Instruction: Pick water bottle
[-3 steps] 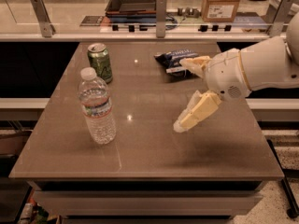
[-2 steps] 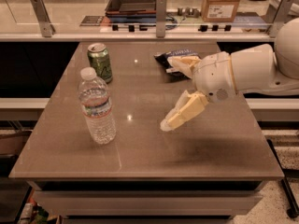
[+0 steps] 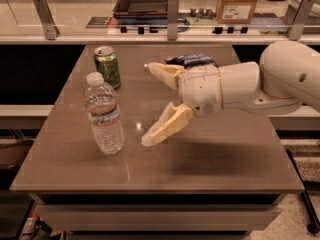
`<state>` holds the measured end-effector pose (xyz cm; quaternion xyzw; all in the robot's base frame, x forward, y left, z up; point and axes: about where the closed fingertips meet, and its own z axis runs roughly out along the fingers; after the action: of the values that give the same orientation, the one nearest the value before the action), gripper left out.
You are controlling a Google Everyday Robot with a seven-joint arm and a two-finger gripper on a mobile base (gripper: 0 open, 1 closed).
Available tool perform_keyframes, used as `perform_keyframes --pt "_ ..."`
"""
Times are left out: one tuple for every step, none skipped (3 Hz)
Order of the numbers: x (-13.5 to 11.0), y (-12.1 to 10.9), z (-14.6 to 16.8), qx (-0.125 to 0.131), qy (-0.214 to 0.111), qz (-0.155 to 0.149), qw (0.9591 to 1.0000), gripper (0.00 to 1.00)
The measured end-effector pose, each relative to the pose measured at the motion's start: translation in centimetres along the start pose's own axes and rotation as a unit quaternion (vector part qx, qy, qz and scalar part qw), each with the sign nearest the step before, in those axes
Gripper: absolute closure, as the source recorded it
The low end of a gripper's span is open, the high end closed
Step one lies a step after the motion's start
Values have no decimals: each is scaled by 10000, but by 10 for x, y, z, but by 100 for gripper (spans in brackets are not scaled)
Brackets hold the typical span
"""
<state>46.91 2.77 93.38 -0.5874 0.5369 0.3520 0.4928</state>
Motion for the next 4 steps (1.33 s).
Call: perform_keyframes --pt "-10 20 28 -367 -351 142 9986 0" --pt "-18 35 45 -559 -570 308 9963 0" --pt "-25 33 56 -560 -564 424 9959 0" --pt "-32 16 67 -500 -457 450 9967 0"
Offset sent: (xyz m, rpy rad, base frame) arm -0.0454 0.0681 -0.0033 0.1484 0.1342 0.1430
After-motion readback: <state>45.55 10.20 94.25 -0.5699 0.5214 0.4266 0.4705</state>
